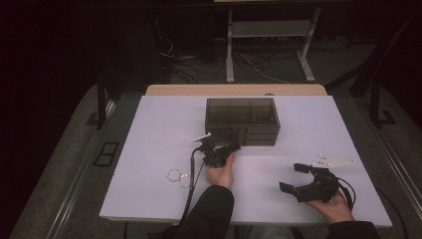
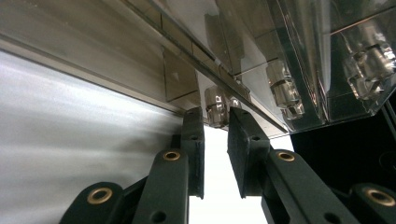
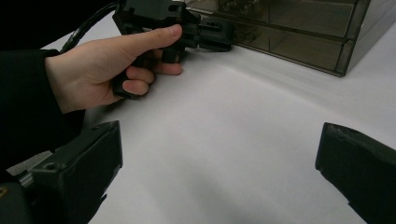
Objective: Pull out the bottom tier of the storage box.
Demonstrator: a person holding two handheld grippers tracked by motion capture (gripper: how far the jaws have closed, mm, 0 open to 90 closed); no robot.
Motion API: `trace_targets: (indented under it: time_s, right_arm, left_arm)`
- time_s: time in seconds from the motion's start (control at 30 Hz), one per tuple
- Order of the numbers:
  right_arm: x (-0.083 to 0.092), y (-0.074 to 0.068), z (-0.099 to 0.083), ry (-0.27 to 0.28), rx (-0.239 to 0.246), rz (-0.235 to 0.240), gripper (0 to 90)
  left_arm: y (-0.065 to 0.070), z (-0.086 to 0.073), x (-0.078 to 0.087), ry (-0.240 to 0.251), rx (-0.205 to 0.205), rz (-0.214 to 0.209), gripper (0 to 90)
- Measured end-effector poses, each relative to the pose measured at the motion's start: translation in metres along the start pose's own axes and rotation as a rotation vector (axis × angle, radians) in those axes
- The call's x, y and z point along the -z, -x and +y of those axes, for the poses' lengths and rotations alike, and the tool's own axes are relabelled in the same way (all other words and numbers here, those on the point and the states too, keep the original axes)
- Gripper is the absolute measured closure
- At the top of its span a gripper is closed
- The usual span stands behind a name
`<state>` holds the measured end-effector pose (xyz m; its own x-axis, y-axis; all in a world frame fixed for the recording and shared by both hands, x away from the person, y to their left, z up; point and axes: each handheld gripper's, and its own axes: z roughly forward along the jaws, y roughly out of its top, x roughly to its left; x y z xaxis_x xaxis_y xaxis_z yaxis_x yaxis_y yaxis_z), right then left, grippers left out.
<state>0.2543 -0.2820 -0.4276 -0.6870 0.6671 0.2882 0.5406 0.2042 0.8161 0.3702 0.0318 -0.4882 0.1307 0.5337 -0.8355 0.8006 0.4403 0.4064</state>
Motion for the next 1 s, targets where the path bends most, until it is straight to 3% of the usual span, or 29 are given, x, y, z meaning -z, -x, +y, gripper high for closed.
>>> trace_targets:
  time_s: [0.57,0.9,1.0]
  right_arm:
    - [0.0001,-0.0004,0.0,0.0,0.001,0.0,0.1]
    - [0.001,-0.0002,0.0002,0.003,0.003,0.001,0.1]
    - [0.0013,-0.0003,0.0003,0.004,0.005,0.001,0.0]
  left_arm:
    - [-0.003,-0.0009,-0.002,0.004,0.06,-0.029,79.2]
    - [0.0006,-0.002,-0.0016,0.012,0.053,-0.006,80.0]
    - [0.0009,-0.0028,-0.0008,0.013,0.033,-0.001,80.0]
